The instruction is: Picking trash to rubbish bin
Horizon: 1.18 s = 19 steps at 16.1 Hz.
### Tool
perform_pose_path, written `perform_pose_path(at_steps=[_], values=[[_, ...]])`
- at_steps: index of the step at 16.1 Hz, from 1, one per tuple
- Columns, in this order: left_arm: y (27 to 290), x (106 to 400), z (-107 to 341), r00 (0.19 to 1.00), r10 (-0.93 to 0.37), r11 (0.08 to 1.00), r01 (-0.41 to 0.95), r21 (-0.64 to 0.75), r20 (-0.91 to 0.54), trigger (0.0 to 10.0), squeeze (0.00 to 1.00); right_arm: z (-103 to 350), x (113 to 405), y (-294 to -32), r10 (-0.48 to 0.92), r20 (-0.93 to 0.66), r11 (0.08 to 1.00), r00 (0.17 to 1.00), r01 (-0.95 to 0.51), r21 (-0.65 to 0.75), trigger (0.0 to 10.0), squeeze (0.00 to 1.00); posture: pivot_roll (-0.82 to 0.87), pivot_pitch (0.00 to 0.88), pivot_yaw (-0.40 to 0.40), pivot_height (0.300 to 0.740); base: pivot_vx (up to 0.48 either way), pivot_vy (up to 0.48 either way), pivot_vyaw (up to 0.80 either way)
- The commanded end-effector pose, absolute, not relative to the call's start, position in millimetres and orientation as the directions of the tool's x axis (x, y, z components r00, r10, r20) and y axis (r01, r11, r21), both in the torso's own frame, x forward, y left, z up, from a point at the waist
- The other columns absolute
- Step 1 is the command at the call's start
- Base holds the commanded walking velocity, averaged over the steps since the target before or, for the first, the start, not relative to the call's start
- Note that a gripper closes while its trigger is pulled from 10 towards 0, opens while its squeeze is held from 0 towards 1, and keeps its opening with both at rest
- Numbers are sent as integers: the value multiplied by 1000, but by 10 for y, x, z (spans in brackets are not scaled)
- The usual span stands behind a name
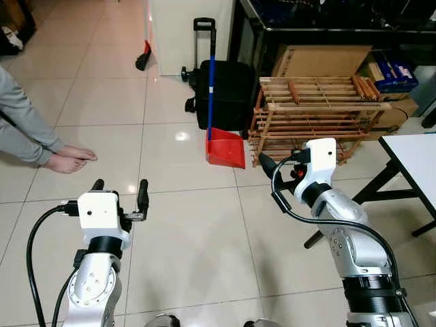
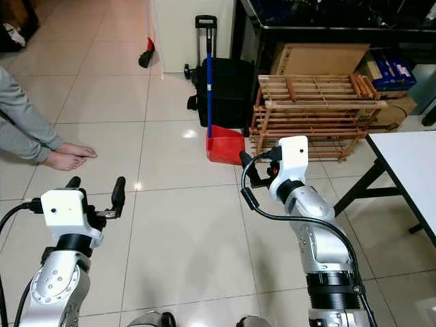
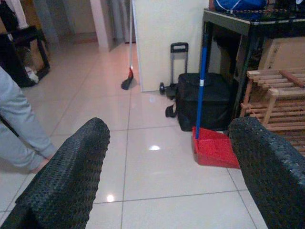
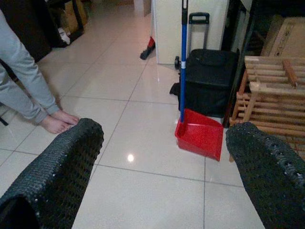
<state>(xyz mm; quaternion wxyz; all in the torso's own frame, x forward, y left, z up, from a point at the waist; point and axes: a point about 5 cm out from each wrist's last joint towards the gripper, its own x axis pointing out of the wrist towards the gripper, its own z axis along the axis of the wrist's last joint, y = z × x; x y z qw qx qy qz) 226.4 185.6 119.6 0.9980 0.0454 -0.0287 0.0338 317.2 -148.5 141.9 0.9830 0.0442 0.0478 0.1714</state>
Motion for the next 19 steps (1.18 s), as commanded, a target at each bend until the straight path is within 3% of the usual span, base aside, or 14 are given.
perform_pose_path(at_steps=[1, 8, 19], values=[[1802, 2257, 1260, 996, 38, 995, -45, 88, 76, 10000, 0, 1528, 3215, -1568, 323, -39, 944, 946, -320, 79, 10000, 0, -94, 87, -22, 740, 0, 0, 0], [1959, 1939, 1271, 997, 67, 990, -71, 119, 36, 10000, 0, 1384, 3013, -1813, 241, -82, 968, 967, -232, 100, 10000, 0, -50, 140, -24, 740, 0, 0, 0], [1823, 1924, 1338, 999, 42, 998, -43, 55, 26, 10000, 0, 1420, 3002, -1931, 227, -93, 973, 970, -220, 75, 10000, 0, -84, 166, -48, 740, 0, 0, 0]])
